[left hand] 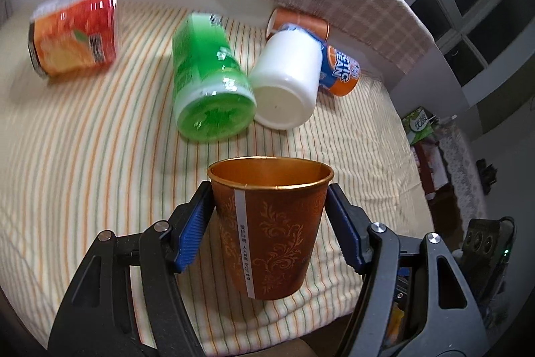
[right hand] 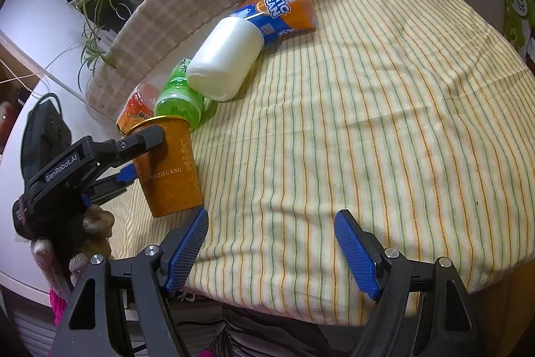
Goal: Flip cup upright
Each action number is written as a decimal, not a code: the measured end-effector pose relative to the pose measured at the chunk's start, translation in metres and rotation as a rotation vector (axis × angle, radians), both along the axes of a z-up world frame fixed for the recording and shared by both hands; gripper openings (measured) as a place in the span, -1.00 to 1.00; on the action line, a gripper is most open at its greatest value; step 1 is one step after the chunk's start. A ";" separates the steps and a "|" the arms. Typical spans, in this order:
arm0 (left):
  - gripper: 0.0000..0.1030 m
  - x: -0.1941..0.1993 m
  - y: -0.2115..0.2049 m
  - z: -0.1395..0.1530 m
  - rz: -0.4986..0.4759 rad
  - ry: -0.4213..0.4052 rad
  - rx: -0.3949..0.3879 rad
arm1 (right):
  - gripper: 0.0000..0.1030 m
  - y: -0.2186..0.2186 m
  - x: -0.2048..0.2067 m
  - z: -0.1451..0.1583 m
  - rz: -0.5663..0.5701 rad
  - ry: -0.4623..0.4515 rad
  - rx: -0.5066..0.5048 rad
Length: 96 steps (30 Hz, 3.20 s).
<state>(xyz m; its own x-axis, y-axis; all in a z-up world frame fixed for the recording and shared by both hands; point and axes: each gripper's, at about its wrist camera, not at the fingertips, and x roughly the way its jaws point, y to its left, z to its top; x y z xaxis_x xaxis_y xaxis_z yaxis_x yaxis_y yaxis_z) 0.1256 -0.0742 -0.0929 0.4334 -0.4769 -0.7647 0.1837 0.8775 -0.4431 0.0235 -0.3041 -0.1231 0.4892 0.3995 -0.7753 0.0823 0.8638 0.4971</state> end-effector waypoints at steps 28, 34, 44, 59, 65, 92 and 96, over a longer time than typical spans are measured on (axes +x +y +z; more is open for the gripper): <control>0.35 -0.025 -0.022 0.011 -0.016 -0.201 0.196 | 0.55 0.000 -0.008 0.011 -0.012 -0.050 -0.103; 0.35 -0.030 -0.019 0.011 -0.021 -0.194 0.186 | 0.55 0.002 -0.009 0.011 -0.007 -0.049 -0.105; 0.56 -0.039 -0.015 0.009 -0.043 -0.171 0.168 | 0.55 0.008 -0.012 0.015 0.002 -0.061 -0.120; 0.60 -0.070 0.006 0.008 -0.032 -0.171 0.164 | 0.59 0.021 -0.020 0.039 0.000 -0.149 -0.230; 0.60 -0.099 0.023 0.027 0.035 -0.285 0.199 | 0.66 0.025 -0.025 0.057 -0.030 -0.228 -0.330; 0.96 -0.153 0.040 0.080 0.216 -0.579 0.314 | 0.99 0.055 -0.046 0.099 -0.107 -0.443 -0.556; 0.96 -0.153 0.041 0.080 0.214 -0.579 0.312 | 0.99 0.054 -0.046 0.099 -0.109 -0.445 -0.553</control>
